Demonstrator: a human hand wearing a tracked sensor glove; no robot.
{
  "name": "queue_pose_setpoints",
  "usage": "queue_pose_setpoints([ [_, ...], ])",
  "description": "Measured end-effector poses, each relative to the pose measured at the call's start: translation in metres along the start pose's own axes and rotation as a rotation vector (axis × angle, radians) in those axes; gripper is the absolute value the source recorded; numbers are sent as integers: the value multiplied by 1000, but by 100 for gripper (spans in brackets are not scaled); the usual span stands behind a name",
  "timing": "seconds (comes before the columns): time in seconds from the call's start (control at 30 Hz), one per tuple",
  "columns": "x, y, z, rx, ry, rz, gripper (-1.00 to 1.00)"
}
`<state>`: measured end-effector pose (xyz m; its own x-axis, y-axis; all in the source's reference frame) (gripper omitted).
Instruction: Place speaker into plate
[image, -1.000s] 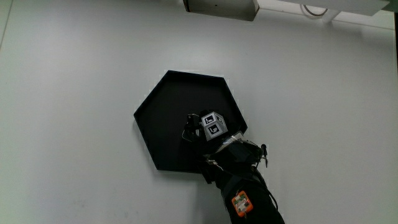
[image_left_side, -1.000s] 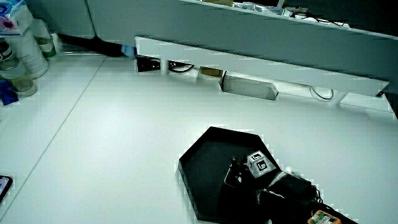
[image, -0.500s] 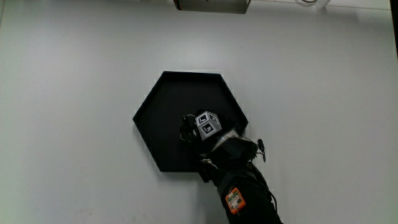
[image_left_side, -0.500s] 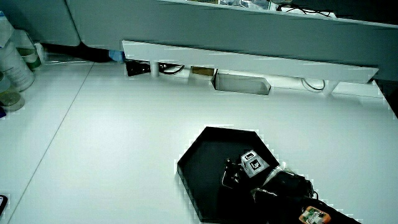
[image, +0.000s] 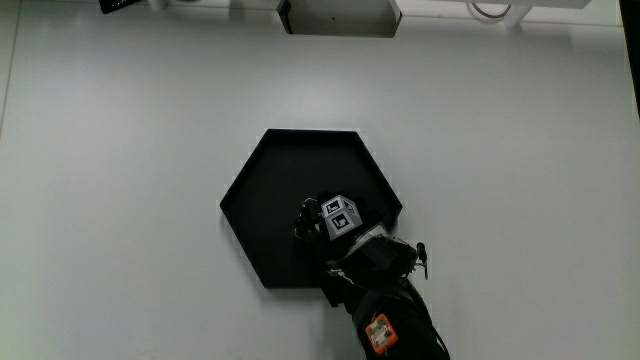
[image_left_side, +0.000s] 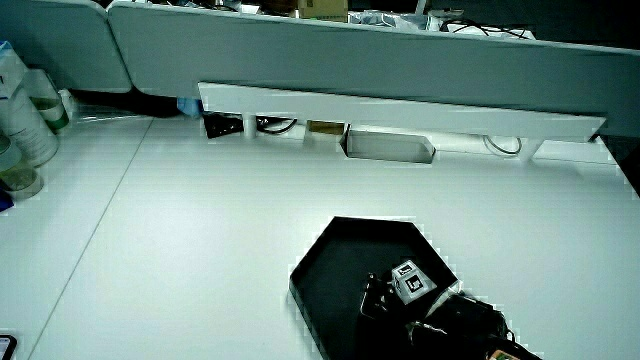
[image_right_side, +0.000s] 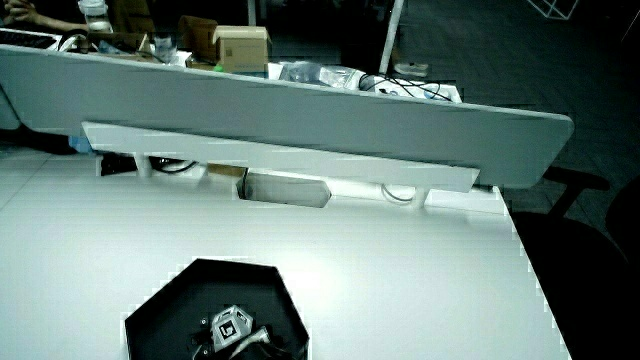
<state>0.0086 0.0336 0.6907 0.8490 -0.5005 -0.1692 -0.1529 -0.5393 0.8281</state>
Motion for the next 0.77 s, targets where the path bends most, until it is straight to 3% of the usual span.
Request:
queue_pose_setpoints([
  [0.03, 1, 3, -3, -14, 21, 19, -52],
  [0.1, 4, -4, -2, 32, 43, 32, -60],
  [0.13, 5, -5, -3, 28, 53, 43, -64],
  [0.27, 12, -25, -5, 137, 160, 77, -80],
  [0.3, 15, -31, -6, 173, 170, 47, -84],
  [0.37, 23, -40, -14, 220, 238, 44, -92],
  [0.4, 27, -44, -20, 281, 282, 4, -96],
  [0.5, 33, -42, -53, 249, 366, 74, -100],
  [0.53, 38, -58, -49, 307, 394, 60, -100],
  [0.63, 49, -68, -66, 399, 513, 79, -100],
  [0.77, 60, -87, -73, 476, 572, 96, -100],
])
